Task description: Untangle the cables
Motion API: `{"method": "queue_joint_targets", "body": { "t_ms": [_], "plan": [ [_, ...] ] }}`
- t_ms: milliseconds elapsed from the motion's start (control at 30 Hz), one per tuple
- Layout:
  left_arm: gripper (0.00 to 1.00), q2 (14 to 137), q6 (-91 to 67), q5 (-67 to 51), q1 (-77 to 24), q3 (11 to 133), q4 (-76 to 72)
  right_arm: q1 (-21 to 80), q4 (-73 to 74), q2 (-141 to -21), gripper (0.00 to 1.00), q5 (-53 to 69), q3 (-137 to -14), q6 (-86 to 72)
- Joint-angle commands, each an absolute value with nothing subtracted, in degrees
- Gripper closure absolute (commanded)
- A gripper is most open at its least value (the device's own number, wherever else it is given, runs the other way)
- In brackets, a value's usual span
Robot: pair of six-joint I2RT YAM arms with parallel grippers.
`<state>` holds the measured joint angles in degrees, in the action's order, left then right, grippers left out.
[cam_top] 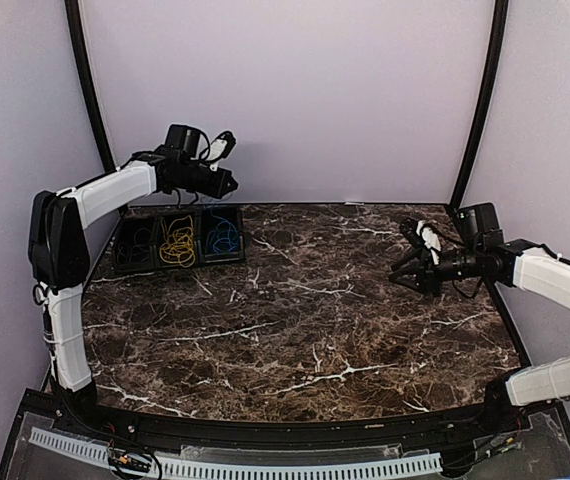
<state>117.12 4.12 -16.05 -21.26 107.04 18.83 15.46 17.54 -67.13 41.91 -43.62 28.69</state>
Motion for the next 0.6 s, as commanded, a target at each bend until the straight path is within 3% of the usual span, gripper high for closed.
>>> {"method": "queue_joint_targets", "body": {
  "t_ms": [0, 567],
  "plan": [
    [1.0, 116.9, 4.6, -16.6, -21.1, 105.5, 17.2, 15.0, 15.8, -66.7, 0.7, 41.5, -43.2, 29.4],
    [1.0, 119.4, -3.2, -23.7, -21.1, 98.5, 10.6, 14.9, 15.7, -65.8, 0.7, 41.3, -42.5, 29.7]
  ]
}}
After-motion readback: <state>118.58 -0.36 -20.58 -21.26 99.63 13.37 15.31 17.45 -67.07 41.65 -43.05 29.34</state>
